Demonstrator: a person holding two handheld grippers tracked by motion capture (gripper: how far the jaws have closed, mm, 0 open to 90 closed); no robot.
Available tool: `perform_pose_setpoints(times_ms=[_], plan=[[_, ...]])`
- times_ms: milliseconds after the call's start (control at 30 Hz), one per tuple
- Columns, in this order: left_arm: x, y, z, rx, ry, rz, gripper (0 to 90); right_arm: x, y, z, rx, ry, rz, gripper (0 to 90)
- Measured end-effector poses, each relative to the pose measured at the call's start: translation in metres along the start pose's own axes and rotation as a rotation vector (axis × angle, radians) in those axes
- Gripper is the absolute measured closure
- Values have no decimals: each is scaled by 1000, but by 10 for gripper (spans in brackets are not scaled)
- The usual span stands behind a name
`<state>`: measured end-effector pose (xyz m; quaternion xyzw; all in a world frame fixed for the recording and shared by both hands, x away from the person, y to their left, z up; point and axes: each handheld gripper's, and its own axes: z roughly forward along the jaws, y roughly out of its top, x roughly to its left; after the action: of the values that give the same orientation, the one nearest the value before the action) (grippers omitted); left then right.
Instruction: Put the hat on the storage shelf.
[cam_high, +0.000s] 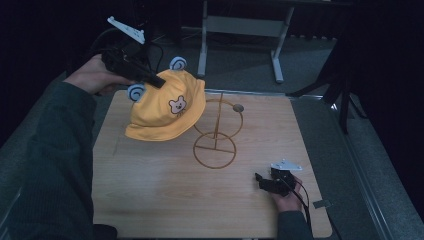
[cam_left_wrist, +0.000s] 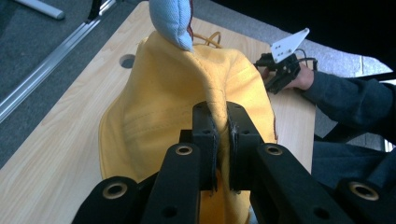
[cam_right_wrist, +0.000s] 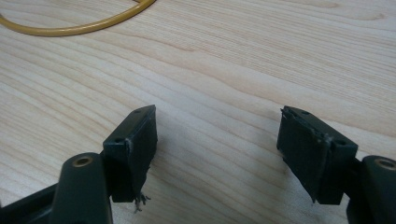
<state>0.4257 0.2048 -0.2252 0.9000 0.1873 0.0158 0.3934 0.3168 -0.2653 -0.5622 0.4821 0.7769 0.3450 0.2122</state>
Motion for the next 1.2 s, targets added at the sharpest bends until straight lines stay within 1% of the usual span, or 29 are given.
perform_pose_setpoints(times_ms=[100,167,267,333,367,400,533,733,867,1100,1200], plan=[[0,1,4,-16,-6,1,844,0,0,0,0,0,0,284],[-1,3,6,-19,-12,7,844,0,0,0,0,0,0,284],[-1,7,10,-28,-15,5,844,0,0,0,0,0,0,284],[-1,10,11,-32,-3,7,844,0,0,0,0,0,1,284],[-1,13,12,-38,7,-3,843,0,0,0,0,0,0,284],[-1,15,13,-43,13,-4,843,0,0,0,1,0,-1,284],[-3,24,17,-69,12,-5,842,0,0,0,0,0,0,284],[-7,37,25,-90,6,9,841,0,0,0,1,0,0,283],[-5,42,35,-114,6,-12,841,0,0,0,2,2,1,282],[-5,50,55,-117,-13,-21,839,0,0,0,1,2,-3,282],[-5,51,61,-120,-15,-27,838,0,0,0,1,2,-2,282]])
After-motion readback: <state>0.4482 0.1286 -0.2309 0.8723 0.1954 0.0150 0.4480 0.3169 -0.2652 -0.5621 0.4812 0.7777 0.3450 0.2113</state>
